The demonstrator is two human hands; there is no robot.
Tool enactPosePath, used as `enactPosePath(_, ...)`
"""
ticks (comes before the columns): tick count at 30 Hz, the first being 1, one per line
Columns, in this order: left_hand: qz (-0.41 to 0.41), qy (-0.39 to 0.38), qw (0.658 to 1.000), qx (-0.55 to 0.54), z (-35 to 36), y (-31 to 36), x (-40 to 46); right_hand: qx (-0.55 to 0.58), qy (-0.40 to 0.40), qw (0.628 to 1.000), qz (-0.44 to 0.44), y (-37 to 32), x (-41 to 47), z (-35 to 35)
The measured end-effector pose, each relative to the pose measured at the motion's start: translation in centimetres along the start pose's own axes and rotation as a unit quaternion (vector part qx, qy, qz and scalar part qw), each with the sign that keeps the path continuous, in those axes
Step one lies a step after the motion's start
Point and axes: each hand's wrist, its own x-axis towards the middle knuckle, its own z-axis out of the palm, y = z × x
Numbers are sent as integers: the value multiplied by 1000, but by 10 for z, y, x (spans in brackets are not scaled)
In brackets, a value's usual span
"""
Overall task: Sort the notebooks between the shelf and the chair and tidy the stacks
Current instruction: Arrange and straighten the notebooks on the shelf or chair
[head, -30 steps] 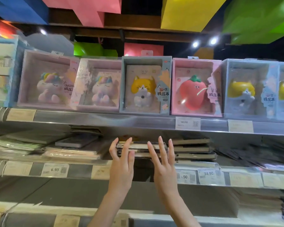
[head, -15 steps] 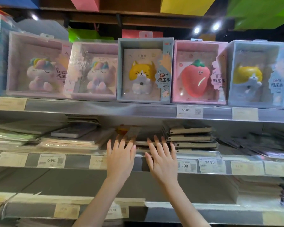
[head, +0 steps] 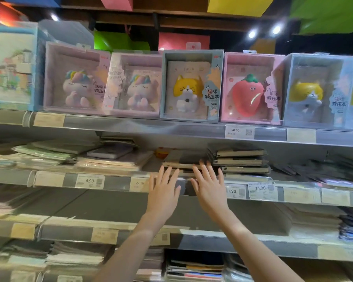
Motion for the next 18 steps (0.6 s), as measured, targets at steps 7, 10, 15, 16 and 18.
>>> enactPosePath(7,0,-1,998,-63,-3,7,-32,-5,-4,1000,-23,-14,-42,-5)
enactPosePath(10,-6,-14,997,-74,2,5,-52,-2,-19,1000,-23,-20,-60,-7)
enactPosePath(15,-19,-40,995,-91,15,-4,-91,-4,-64,998,-13,-23,-94,4)
enactPosePath(16,-21,-46,994,-98,18,-5,-100,-1,-71,997,-12,-24,-104,8)
enactPosePath(18,-30,-62,992,-110,26,-8,-119,2,-87,996,-15,-27,-126,12)
